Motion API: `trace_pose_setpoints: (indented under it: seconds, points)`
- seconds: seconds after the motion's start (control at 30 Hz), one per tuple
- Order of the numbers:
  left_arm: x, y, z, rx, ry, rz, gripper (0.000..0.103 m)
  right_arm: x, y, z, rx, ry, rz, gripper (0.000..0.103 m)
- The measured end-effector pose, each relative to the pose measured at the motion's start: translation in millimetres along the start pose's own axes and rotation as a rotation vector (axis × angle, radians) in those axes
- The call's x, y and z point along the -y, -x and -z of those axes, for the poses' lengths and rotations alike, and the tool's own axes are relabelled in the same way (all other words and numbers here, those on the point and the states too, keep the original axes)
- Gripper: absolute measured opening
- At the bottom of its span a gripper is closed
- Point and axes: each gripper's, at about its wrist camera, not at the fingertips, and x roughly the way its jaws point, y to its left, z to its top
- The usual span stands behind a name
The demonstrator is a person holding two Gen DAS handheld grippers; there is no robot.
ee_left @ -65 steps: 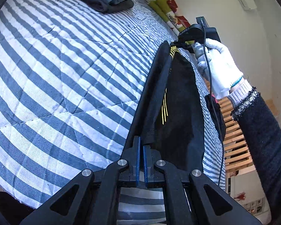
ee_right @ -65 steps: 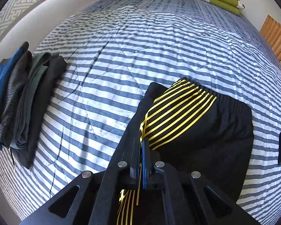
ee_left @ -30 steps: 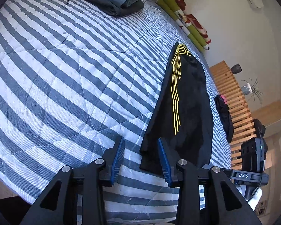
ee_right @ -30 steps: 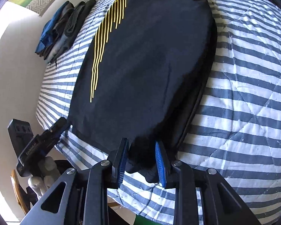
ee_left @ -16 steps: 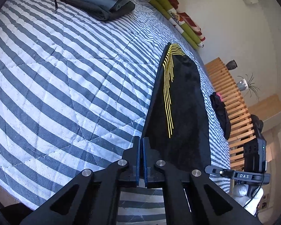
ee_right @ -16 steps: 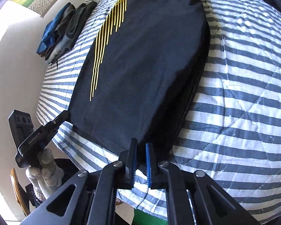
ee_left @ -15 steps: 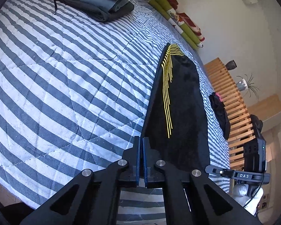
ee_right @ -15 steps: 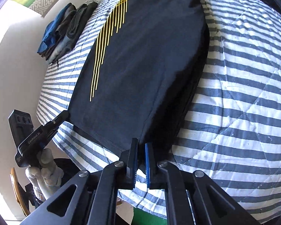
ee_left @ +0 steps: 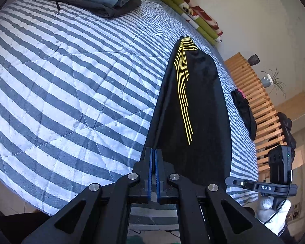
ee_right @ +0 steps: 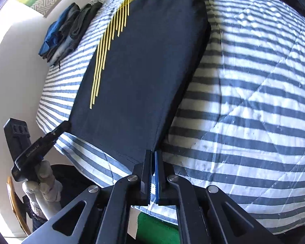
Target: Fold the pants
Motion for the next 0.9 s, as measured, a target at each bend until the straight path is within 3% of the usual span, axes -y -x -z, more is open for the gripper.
trace_pose_setpoints:
  seconds: [0.17,0.3,0.4,0.57,0.7,0.77,0.9]
  points:
    - [2.9,2.6,-3.9,0.018,-0.029,-0.036,0.002,-2.0,-4.6,1.1,0.004,0.025,-0.009,0.003]
    - [3.1,-5.4,-2.3,-0.038,-0.054,-0.047,0.003,-6.2,-4.2,2.2,-0.006,0.073,0.022,0.006]
    - [-5.4,2.2,-6.8,-0.03,-0.027,-0.047,0.014,-2.9,8.1,6.4,0.005,0.101,0.004,0.01]
    - [6.3,8.0,-43.9,0.011,-0.069,-0.053,0.024,12.4,55.9,1.1,0.183,0.113,0.026,0.017]
    - [35.7,-9.1,-88.1,0.002,-0.132,-0.039,0.035,34.0,86.1,-27.3,0.356,0.062,0.083,0.032]
    - [53.5,-25.9,-111.9,-0.011,-0.166,-0.052,0.037,45.7,90.5,-44.4,0.393,0.032,0.099,0.039]
    - [76.6,-64.0,-151.6,-0.045,-0.194,-0.072,0.053,68.7,80.4,-84.7,0.393,-0.039,0.08,0.039]
